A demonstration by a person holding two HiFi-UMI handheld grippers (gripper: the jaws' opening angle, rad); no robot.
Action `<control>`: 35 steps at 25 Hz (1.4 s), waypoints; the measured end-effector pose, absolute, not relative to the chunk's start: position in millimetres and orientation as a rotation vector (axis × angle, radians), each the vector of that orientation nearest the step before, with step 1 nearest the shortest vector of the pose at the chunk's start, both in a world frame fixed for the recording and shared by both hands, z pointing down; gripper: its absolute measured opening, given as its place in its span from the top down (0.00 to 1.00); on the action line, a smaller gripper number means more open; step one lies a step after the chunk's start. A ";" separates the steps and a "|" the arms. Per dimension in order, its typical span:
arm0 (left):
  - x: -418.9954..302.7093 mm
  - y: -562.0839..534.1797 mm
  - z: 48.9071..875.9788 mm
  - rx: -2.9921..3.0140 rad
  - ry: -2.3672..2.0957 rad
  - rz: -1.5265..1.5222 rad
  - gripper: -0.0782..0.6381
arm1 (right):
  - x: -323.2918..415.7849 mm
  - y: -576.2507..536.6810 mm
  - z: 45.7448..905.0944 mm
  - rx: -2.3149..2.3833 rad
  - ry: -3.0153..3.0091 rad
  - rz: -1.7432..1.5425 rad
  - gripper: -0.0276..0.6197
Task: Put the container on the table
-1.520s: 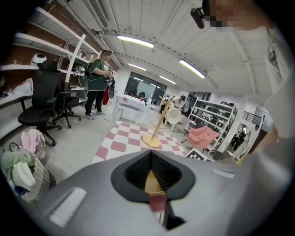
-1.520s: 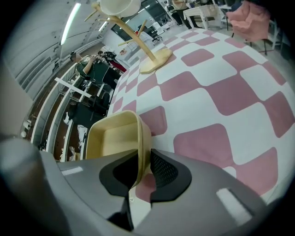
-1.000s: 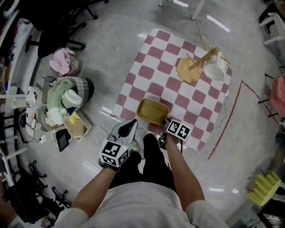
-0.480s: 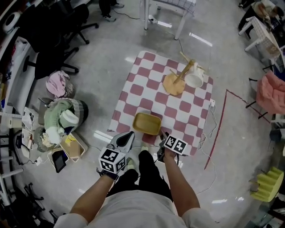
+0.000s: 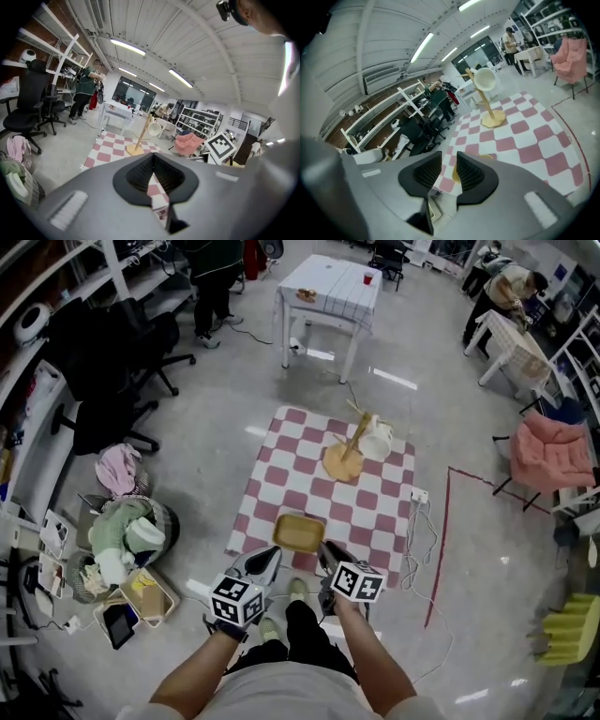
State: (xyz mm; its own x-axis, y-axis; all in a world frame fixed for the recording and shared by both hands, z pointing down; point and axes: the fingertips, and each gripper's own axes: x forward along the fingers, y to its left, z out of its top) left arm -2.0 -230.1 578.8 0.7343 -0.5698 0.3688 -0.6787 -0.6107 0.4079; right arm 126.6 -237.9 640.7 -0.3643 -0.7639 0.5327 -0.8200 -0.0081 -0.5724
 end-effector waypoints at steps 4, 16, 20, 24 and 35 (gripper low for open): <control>-3.7 -222.6 552.1 2.438 -0.928 0.239 0.88 | 108.2 -232.8 583.2 1.712 -2.296 1.185 0.80; -20.1 -201.8 471.1 2.578 -0.942 0.157 0.88 | 64.5 -212.6 466.4 1.681 -2.493 0.811 0.94; -26.7 -199.4 448.3 2.609 -0.960 0.120 0.88 | 52.6 -208.8 437.9 1.665 -2.532 0.698 0.94; -32.9 -197.4 428.9 2.638 -0.984 0.095 0.88 | 46.6 -202.9 417.2 1.661 -2.557 0.613 0.94; -42.3 -187.4 388.6 2.710 -1.018 0.046 0.88 | 43.4 -187.4 384.3 1.696 -2.566 0.494 0.94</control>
